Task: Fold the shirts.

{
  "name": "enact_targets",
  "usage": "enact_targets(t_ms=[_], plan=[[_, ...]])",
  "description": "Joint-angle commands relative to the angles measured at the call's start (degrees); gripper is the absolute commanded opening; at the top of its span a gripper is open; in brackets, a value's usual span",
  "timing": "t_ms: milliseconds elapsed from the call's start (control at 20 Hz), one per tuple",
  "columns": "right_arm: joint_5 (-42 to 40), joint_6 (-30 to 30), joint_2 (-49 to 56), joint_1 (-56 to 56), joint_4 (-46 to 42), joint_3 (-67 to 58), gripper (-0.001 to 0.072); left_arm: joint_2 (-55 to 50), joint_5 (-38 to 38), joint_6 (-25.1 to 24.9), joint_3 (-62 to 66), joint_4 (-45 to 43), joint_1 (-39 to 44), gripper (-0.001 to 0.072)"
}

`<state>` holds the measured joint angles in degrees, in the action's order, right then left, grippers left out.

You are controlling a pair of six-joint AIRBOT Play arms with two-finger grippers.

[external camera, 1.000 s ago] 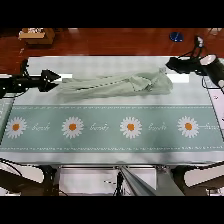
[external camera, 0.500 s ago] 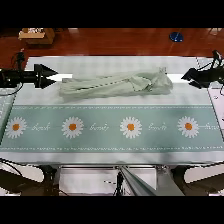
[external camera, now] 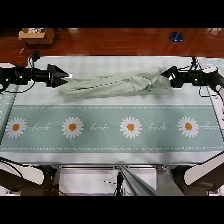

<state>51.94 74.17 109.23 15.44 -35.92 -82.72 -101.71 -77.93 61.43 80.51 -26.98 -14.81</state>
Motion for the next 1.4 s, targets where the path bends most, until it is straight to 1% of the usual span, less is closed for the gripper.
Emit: enact_targets(t_ms=[0, 50, 100, 150, 200, 250, 300, 350, 400, 450, 500, 550, 600, 700, 800, 900, 1000, 1150, 1250, 1350], plan=[[-5.51, -1.2, 1.64, -5.35, 0.44, 0.04, 0.0511, 0.02, 0.37, -0.09, 0.04, 0.04, 2.82, 0.0559], [-6.88, -1.51, 1.6, -6.54, 1.05, 0.04, 0.0351, 0.02, 0.59, -0.09, 0.04, 0.02, 3.56, 0.056], [-7.41, -1.6, 1.55, -7.19, 1.62, -0.11, 0.0161, 0.02, 0.98, -0.09, 0.04, 0.02, 4.26, 0.056], [-7.19, -1.95, 1.46, -7.52, 1.51, -0.72, 0.0044, 0.02, 1.31, -0.09, 0.04, 0.04, 4.87, 0.056], [-6.23, -2.82, 1.03, -7.67, 1.53, -1.36, 0.0027, 0.02, 1.53, -0.09, 0.04, 0.04, 5.4, 0.0548], [-5.35, -3.65, 0.0, -7.63, 1.18, -1.6, 0.0027, 0.02, 1.6, -0.07, 0.04, 0.04, 5.95, 0.0485], [-4.85, -3.78, -1.4, -7.28, 0.17, -1.6, 0.0027, 0.02, 1.53, -0.04, 0.04, 0.04, 6.47, 0.0388], [-3.69, -3.78, -3.1, -7.19, -1.14, -1.6, 0.0027, 0.02, 1.14, -0.07, 0.04, 0.04, 7.06, 0.0257], [-2.38, -3.76, -4.83, -6.99, -2.78, -1.6, 0.0026, 0.02, 1.18, -0.07, 0.04, 0.07, 7.85, 0.0108], [-0.83, -3.74, -6.82, -6.93, -4.96, -1.6, 0.0027, 0.02, 1.6, -0.07, 0.04, 0.07, 8.87, 0.0079], [0.5, -3.37, -8.66, -6.93, -7.28, -1.6, 0.0026, 0.02, 2.23, -0.04, 0.04, 0.07, 9.99, 0.0078], [2.14, -2.73, -10.56, -6.93, -9.77, -1.6, 0.0026, 0.02, 2.91, -0.04, 0.04, 0.07, 11.39, 0.0022], [3.69, -2.29, -12.2, -7.08, -11.78, -1.6, 0.0026, 0.02, 4.0, 0.02, 0.04, 0.09, 12.87, 0.0024], [7.91, -2.01, -15.04, -7.08, -14.23, -1.6, 0.0026, -0.04, 7.39, 2.05, 0.04, 0.24, 16.44, 0.0024], [12.72, -1.88, -17.7, -7.08, -17.18, -1.6, 0.0026, -0.46, 11.54, 2.75, 0.04, 2.49, 20.48, 0.0024], [16.15, -0.48, -20.22, -7.1, -19.78, -1.6, 0.0026, -0.87, 16.48, 2.78, 0.04, 5.49, 24.9, 0.0024], [17.75, 1.09, -22.77, -7.1, -21.09, -1.6, 0.0026, -1.22, 21.09, 3.02, 0.04, 6.97, 29.0, 0.0023], [19.41, 3.65, -26.38, -7.1, -21.68, -1.6, 0.0026, -2.67, 26.16, 5.03, 0.04, 7.15, 34.25, 0.0024], [20.5, 4.59, -28.26, -7.08, -21.73, -1.6, 0.0026, -4.44, 27.32, 5.57, 0.04, 8.31, 37.03, 0.0024], [21.46, 5.38, -29.81, -7.08, -21.73, -1.6, 0.0026, -6.38, 27.43, 5.55, 0.04, 11.61, 39.19, 0.0024]])
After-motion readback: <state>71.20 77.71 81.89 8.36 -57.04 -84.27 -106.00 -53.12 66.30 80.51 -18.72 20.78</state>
